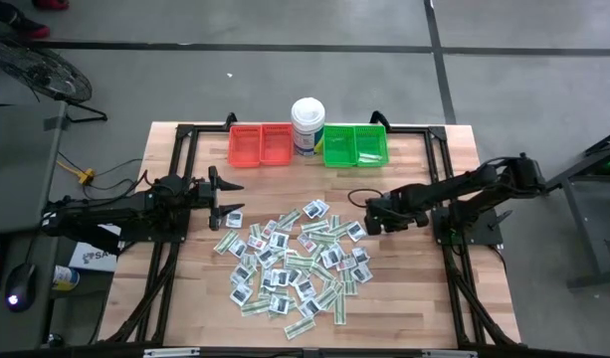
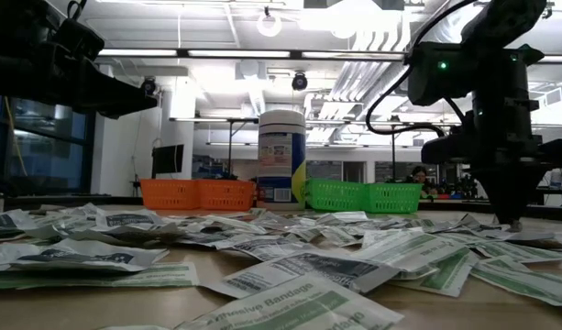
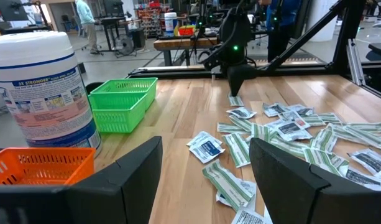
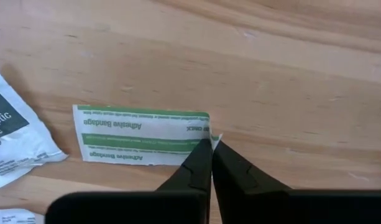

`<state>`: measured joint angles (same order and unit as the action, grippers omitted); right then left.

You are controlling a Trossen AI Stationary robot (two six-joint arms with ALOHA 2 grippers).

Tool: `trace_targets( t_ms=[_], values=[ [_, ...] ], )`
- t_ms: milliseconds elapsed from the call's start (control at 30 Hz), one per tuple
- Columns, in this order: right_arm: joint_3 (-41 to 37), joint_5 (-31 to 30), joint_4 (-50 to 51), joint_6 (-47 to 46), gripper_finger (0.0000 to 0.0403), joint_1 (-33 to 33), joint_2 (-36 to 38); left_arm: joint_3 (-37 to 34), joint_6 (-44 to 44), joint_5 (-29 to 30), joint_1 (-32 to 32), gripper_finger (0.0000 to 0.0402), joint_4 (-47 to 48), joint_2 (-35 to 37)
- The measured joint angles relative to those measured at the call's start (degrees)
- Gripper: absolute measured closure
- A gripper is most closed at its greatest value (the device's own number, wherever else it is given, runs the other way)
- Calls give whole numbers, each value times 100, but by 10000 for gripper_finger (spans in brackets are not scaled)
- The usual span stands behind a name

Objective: Pick & Place First Aid Supplies
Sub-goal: Put the green bandage pack into the right green bin

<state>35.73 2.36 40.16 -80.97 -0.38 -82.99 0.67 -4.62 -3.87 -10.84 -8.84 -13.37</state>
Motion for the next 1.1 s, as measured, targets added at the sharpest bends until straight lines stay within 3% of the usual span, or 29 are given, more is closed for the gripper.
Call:
trace_targets(
  t_ms=[567,1100],
  values=[
    [-1,-378,-192,57,403,-128,946,0,0,-1,-1,163,2,0],
    [11,-1140,-965,1148,403,-1692,2259,0,0,-1,-1,163,2,0]
  ],
)
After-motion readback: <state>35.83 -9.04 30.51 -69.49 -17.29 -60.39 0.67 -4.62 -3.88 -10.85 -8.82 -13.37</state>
